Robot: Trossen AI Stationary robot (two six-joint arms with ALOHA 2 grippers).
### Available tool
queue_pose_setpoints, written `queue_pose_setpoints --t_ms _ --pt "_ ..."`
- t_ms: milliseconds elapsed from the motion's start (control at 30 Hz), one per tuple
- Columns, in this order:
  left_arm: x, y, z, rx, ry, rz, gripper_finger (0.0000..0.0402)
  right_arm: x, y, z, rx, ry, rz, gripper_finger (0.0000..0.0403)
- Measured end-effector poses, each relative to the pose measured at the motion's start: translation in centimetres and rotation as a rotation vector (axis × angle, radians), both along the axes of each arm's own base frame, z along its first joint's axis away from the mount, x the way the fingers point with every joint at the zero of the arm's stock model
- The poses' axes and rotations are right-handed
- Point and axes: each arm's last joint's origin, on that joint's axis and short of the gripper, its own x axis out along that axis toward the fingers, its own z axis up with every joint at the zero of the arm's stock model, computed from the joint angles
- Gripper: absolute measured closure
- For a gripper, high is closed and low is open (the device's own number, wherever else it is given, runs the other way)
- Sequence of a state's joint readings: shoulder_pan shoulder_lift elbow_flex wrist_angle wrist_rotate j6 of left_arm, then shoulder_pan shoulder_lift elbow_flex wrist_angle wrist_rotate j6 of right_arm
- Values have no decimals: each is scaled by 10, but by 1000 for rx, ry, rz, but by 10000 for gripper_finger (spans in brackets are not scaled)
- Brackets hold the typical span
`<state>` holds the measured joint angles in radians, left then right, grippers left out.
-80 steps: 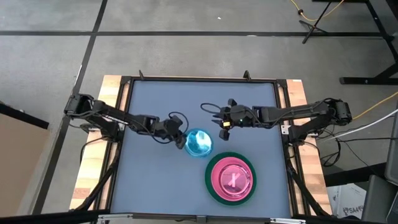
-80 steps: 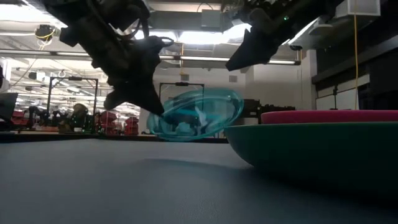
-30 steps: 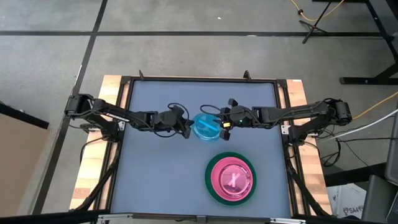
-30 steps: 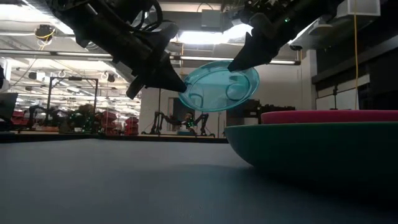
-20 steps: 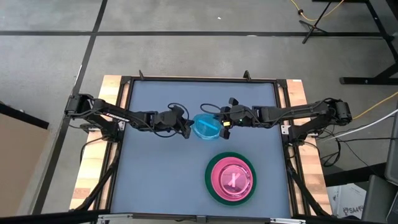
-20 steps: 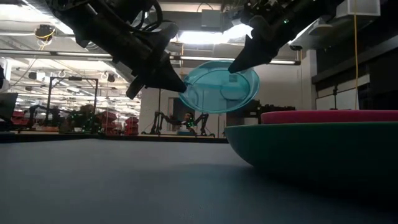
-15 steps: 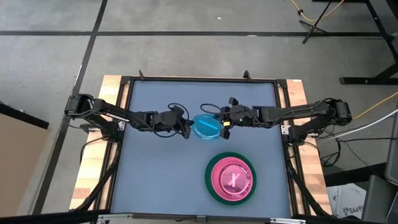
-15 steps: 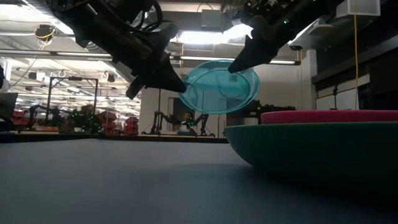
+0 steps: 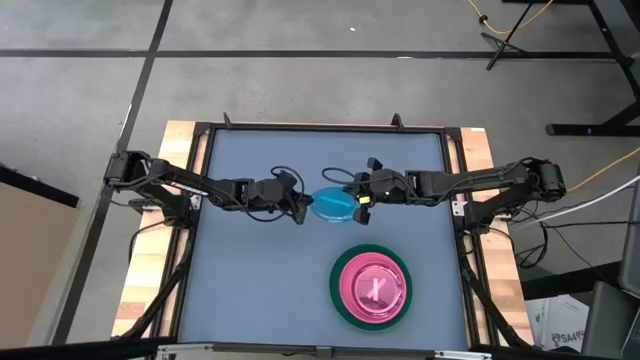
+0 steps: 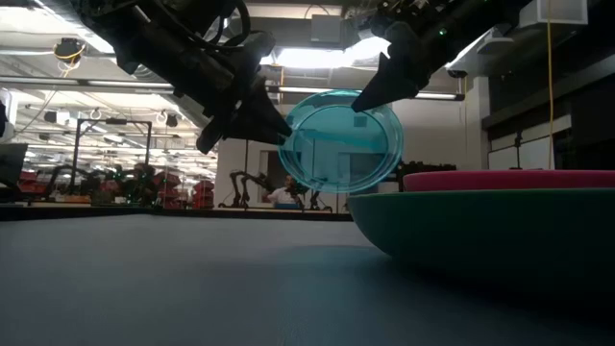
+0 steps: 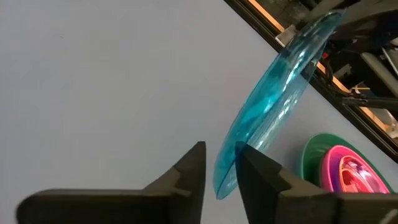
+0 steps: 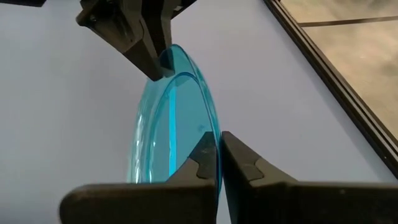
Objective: Stack plastic plates
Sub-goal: Stack the blue plate on top of the light pink plate
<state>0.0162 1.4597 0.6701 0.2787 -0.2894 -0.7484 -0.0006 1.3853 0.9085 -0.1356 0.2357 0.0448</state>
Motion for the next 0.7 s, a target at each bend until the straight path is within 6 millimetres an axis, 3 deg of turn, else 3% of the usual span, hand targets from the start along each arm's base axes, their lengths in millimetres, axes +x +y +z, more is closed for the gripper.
queue_pose_setpoints --t_ms 233,700 --pt "1 -7 0 -65 -2 -116 301 0 1 0 14 3 21 402" --pt "-1 -40 -2 -69 20 -234 307 1 6 11 122 51 166 403"
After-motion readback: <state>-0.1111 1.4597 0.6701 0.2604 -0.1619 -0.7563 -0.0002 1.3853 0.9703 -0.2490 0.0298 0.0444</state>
